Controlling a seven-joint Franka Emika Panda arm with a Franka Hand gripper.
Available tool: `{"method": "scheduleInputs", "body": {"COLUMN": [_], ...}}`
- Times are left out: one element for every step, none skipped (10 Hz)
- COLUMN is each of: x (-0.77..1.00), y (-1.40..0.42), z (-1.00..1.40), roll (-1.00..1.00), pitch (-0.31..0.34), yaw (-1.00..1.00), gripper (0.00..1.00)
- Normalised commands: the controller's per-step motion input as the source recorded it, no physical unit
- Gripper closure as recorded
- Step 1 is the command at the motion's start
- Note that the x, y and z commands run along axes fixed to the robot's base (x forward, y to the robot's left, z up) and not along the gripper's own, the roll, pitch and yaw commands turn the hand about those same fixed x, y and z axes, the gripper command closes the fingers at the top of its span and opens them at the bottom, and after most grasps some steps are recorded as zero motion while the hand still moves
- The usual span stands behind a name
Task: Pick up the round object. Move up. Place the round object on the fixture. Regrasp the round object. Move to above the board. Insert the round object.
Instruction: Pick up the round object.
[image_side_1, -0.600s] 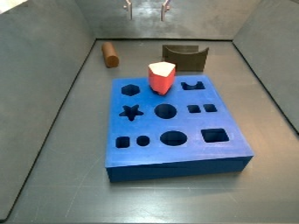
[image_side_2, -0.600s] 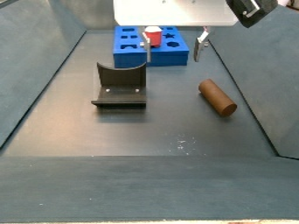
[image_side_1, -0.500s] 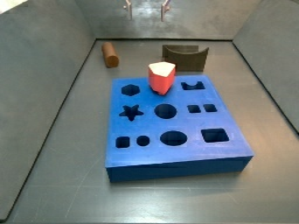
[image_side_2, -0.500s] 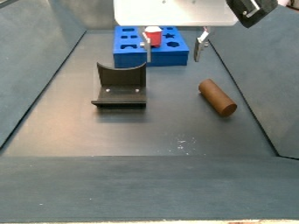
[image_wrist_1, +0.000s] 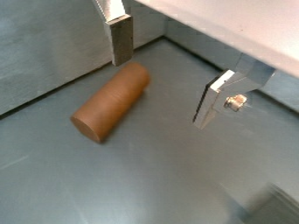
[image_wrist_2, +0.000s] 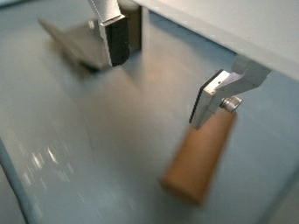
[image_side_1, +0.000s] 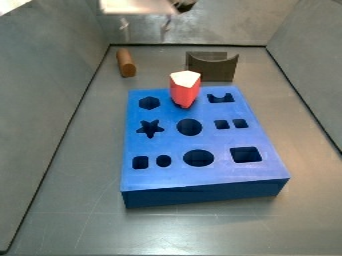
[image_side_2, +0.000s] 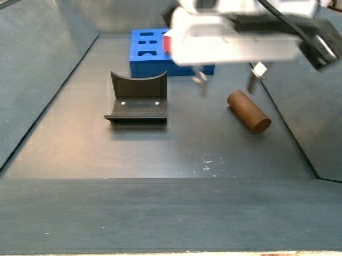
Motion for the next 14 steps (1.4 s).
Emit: {"method": "scheduleInputs", "body": {"x": [-0.87,-0.58,-0.25,-0.11,0.0,0.0,-0.01,-0.09,-0.03,0.0,0.0,0.0,0.0,0.0], "y": [0.03,-0.01,0.0,0.0,0.0,0.02,0.15,0.18,0.17,0.01,0.0,0.0,0.0,0.0], "z": [-1.0,-0.99,-0.77,-0.6,-0.49,-0.53,-0.55,-0.45,-0.3,0.0,0.0,0.0,0.0,0.0], "roll": [0.02,0.0,0.0,0.23,0.32,0.25,0.23,0.15,0.0,-0.01,0.0,0.0,0.0,0.0], "pitch": [-0.166,-0.134,-0.154,-0.089,0.0,0.0,-0.003,-0.011,0.0,0.0,0.0,0.0,0.0,0.0], "yaw": [0.31,0.21,0.0,0.0,0.0,0.0,0.0,0.0,0.0,0.0,0.0,0.0,0.0,0.0], "gripper": [0.0,0.0,0.0,0.0,0.0,0.0,0.0,0.0,0.0,0.0,1.0,1.0,1.0,1.0]}}
